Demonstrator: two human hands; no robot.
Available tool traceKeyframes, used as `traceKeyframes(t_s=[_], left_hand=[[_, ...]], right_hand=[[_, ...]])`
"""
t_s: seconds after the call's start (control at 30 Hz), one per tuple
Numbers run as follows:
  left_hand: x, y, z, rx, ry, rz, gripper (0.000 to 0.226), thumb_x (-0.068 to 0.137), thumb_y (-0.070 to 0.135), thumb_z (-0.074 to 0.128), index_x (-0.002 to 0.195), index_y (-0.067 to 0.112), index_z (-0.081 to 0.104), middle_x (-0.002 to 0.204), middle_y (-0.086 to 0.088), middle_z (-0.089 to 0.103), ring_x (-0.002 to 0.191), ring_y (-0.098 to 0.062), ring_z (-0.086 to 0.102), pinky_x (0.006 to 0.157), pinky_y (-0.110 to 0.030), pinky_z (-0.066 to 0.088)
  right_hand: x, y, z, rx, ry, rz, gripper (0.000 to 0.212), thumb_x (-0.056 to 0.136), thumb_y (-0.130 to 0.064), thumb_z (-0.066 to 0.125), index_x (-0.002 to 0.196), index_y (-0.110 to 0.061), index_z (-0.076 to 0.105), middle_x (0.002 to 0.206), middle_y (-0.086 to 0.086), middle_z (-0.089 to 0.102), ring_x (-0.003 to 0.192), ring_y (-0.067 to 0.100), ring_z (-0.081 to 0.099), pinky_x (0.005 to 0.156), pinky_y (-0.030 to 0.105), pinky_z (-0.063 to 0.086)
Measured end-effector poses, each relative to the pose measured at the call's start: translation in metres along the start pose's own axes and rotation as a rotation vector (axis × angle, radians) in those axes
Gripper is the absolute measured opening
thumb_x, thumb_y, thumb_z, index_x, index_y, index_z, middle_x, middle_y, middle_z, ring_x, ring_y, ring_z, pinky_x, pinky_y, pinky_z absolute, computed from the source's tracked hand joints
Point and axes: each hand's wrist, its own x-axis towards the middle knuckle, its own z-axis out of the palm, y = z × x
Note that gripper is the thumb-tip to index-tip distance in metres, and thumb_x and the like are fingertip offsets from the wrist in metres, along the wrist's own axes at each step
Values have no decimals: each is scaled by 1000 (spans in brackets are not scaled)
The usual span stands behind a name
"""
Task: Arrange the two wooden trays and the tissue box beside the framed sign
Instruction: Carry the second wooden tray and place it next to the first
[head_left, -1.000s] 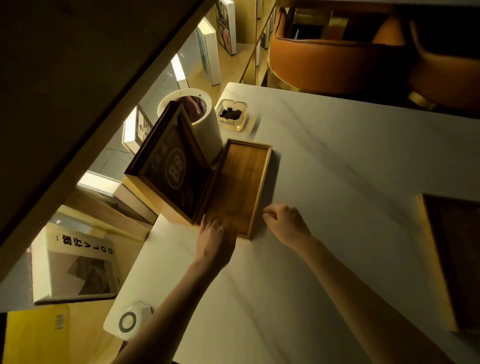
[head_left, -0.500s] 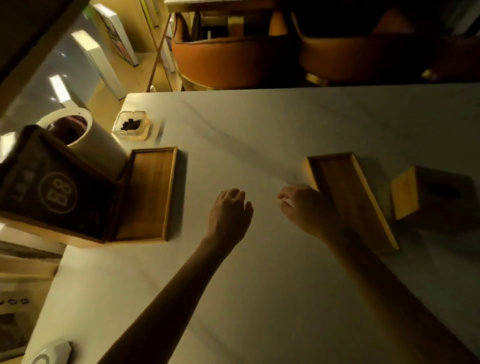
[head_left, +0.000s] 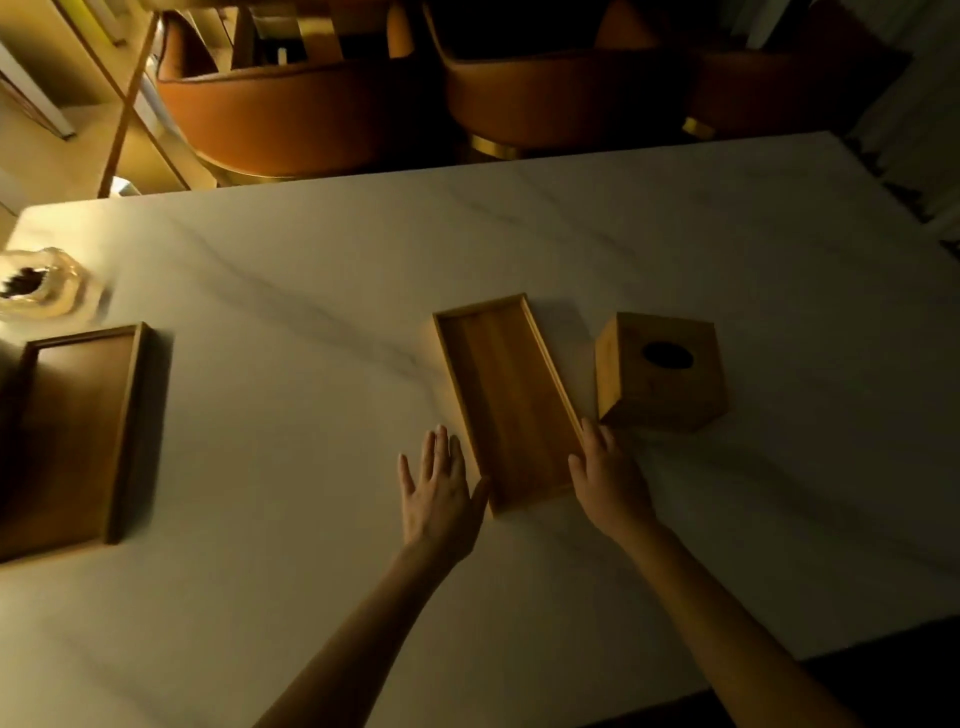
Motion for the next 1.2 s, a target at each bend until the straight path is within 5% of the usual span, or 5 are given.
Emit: traceKeyframes(t_s=[0.43,0.63,0.87,1.0,1.2], left_hand=[[11,25,-10,-431,-79,-196,39,89,20,50,127,13,45,150,-15,24,140,-33,15,116,-48,19],[5,18,-31,-923,-174,-302,48,87,5,49,133,9,35,108,-11,60,89,-19,60,86,-33,50],[-7,-13,-58,-1217,-227,-259,56,83,-11,49,134,3,31,109,-22,57,81,-19,60,75,-26,56],[-14,-39,-76,-1270,-230,-192,54,82,-10,51,132,1,34,103,-16,61,80,-17,62,64,-17,57],[-30,-82,-96,-1294,-149,-156,56,81,-6,55,132,5,35,100,-9,63,81,-17,65,61,-21,58]], right_hand=[[20,15,-11,425,-159,159,46,90,-4,43,135,-6,34,140,19,40,126,32,42,101,40,41],[26,14,-22,596,-230,180,45,87,3,48,131,-2,39,139,21,43,128,31,40,99,39,41],[21,5,-20,746,-323,241,58,80,-3,62,132,-4,37,130,16,50,108,26,54,88,35,47],[20,-15,-19,871,-366,231,47,78,-4,64,122,-8,46,96,-2,62,79,10,60,62,19,50],[14,-59,-15,848,-423,128,36,81,-8,61,116,-16,56,93,-7,64,85,11,62,66,23,51]])
